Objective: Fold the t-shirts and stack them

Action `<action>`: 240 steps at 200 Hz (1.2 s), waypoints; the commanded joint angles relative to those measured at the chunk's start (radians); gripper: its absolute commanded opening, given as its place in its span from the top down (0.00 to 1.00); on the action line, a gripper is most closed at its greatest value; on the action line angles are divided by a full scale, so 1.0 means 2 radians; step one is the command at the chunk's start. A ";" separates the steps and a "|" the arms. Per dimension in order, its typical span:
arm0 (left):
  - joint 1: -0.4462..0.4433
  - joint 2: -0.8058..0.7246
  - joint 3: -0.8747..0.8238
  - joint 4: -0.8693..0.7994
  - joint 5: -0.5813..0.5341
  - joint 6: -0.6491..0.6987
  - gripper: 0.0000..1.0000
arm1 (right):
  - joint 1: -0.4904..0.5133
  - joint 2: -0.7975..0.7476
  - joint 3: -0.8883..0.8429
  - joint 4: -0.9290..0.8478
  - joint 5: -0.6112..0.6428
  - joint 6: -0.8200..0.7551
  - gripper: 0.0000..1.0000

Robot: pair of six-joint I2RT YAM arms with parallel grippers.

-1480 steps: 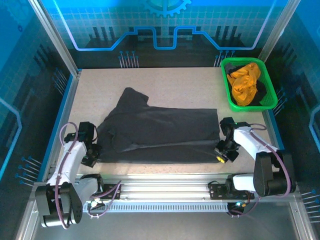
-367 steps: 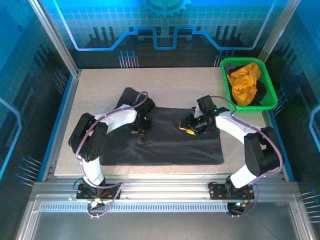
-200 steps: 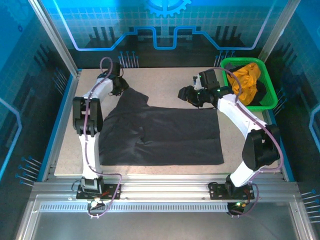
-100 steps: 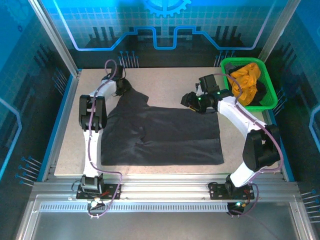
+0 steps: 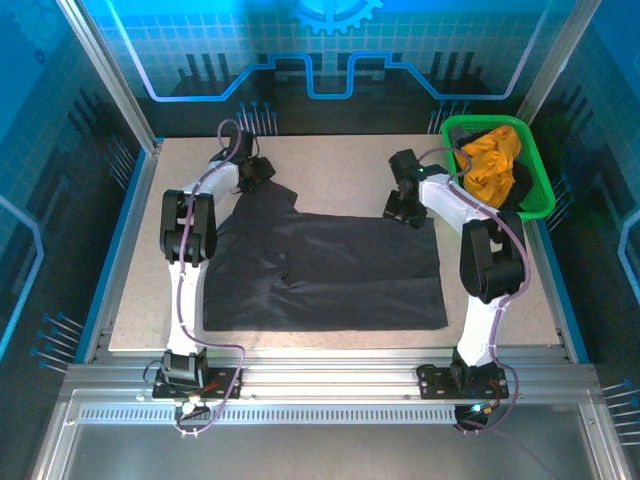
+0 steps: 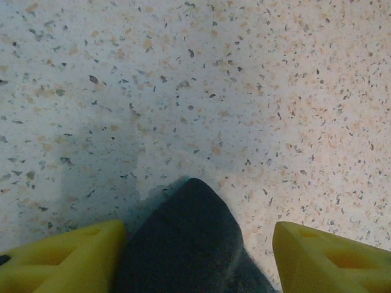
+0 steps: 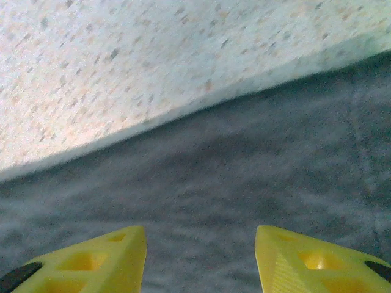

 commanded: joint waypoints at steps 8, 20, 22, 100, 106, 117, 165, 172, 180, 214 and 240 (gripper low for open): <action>0.002 0.009 0.029 -0.041 0.011 0.013 0.40 | -0.019 0.018 0.046 -0.034 0.034 -0.008 0.49; 0.000 0.018 0.034 -0.062 0.008 0.013 0.43 | -0.021 0.024 0.054 -0.047 0.046 -0.008 0.49; 0.000 0.020 0.034 -0.065 0.008 0.013 0.43 | -0.021 0.024 0.055 -0.048 0.049 -0.008 0.49; 0.000 -0.023 0.018 -0.081 0.006 0.001 1.00 | -0.025 0.056 0.055 -0.068 0.126 0.031 0.48; 0.000 -0.035 0.011 -0.078 0.006 -0.003 1.00 | -0.028 0.060 0.056 -0.066 0.129 0.033 0.48; 0.000 -0.053 0.005 -0.078 0.009 -0.007 1.00 | -0.033 0.070 0.063 -0.067 0.131 0.036 0.48; 0.000 -0.106 -0.035 -0.076 0.026 -0.021 1.00 | -0.055 0.118 0.093 -0.062 0.132 0.030 0.50; 0.000 -0.111 -0.040 -0.075 0.029 -0.021 1.00 | -0.057 0.120 0.091 -0.059 0.133 0.030 0.51; 0.000 -0.117 -0.046 -0.074 0.032 -0.022 1.00 | -0.061 0.119 0.087 -0.048 0.129 0.027 0.51; 0.000 -0.139 -0.070 -0.070 0.039 -0.021 1.00 | -0.075 0.128 0.088 -0.030 0.116 0.017 0.52; 0.000 -0.150 -0.083 -0.071 0.042 -0.017 1.00 | -0.079 0.134 0.093 -0.011 0.094 -0.002 0.52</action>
